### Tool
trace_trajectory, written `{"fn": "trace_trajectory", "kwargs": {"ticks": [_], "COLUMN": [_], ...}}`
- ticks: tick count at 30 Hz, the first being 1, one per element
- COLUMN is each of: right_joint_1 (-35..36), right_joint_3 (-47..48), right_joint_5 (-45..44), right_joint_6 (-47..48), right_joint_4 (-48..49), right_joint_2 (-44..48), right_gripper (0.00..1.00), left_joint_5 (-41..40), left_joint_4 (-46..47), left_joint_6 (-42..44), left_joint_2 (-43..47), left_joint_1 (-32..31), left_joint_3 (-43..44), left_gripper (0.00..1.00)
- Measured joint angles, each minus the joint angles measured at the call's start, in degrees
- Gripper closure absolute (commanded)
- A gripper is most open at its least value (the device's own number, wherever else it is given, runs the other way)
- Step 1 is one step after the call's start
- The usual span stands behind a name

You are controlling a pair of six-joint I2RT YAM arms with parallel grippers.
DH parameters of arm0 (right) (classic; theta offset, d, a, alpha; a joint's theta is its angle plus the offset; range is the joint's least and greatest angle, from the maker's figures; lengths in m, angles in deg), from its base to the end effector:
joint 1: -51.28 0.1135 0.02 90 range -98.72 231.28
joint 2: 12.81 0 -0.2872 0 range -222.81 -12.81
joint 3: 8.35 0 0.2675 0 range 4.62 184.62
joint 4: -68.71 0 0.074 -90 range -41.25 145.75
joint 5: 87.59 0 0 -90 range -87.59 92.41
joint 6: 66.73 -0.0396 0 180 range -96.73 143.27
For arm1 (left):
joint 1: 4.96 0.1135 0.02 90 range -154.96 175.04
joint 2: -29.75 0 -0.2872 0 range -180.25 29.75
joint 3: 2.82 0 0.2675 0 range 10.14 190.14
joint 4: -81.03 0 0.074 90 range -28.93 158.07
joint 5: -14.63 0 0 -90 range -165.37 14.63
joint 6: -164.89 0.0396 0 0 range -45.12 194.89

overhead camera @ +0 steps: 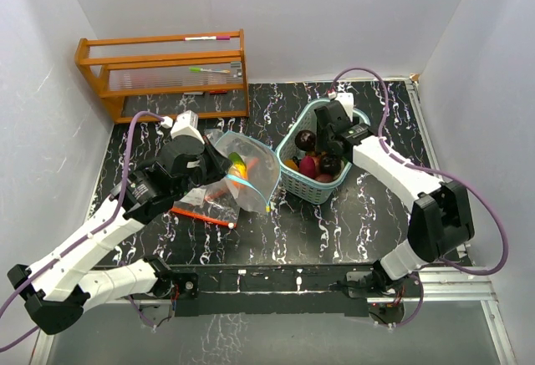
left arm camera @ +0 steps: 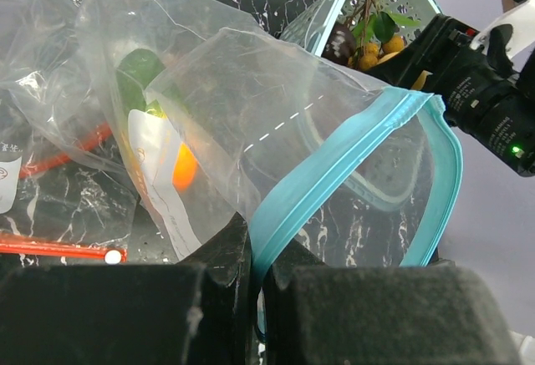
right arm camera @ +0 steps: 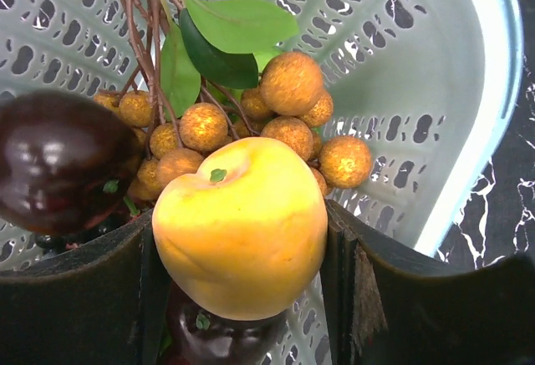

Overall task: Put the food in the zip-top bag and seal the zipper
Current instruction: Pick up the fake fruit from the bin.

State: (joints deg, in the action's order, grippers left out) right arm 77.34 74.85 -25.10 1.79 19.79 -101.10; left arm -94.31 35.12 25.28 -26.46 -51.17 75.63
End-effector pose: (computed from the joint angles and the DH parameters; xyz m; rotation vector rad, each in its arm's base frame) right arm 0.3153 0.1338 0.2885 0.0938 2.3806 -0.2211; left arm 0.1546 -0.1427 0.4087 -0.2813 2.0214 -0.7571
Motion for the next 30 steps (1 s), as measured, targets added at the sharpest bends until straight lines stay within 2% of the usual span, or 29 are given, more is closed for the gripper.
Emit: {"fn": "trace_trajectory", "kwargs": {"ticks": [8,11,15,20,26,30], "right_joint_1": [0.0,0.0,-0.1,-0.1,0.2,2.4], "right_joint_3": [2.1,3.5,4.0,5.0,5.4,3.3], "right_joint_5": [0.7,5.0,15.5,34.6,55.5,62.1], "right_joint_6": [1.0,2.5,4.9,6.9,6.8,5.9], "right_joint_4": [-1.5,-1.6,-0.5,3.7,9.5,12.1], "right_joint_2": [6.0,9.9,16.9,24.4,25.8,25.6], "right_gripper": [0.62,0.62,0.62,0.62,0.63,0.63], "left_joint_5": [0.3,0.4,0.7,1.4,2.4,3.0], "left_joint_4": [1.0,1.4,2.1,3.4,4.9,5.9], "left_joint_6": [-0.1,-0.1,-0.1,-0.1,-0.1,-0.1], "left_joint_2": [-0.8,-1.2,-2.8,-4.8,-6.9,-8.4], "left_joint_1": [0.0,0.0,0.0,0.0,0.0,0.0], "left_joint_3": [-0.3,-0.5,-0.5,-0.6,-0.8,-0.8], "left_gripper": [1.00,1.00,1.00,1.00,1.00,1.00]}}
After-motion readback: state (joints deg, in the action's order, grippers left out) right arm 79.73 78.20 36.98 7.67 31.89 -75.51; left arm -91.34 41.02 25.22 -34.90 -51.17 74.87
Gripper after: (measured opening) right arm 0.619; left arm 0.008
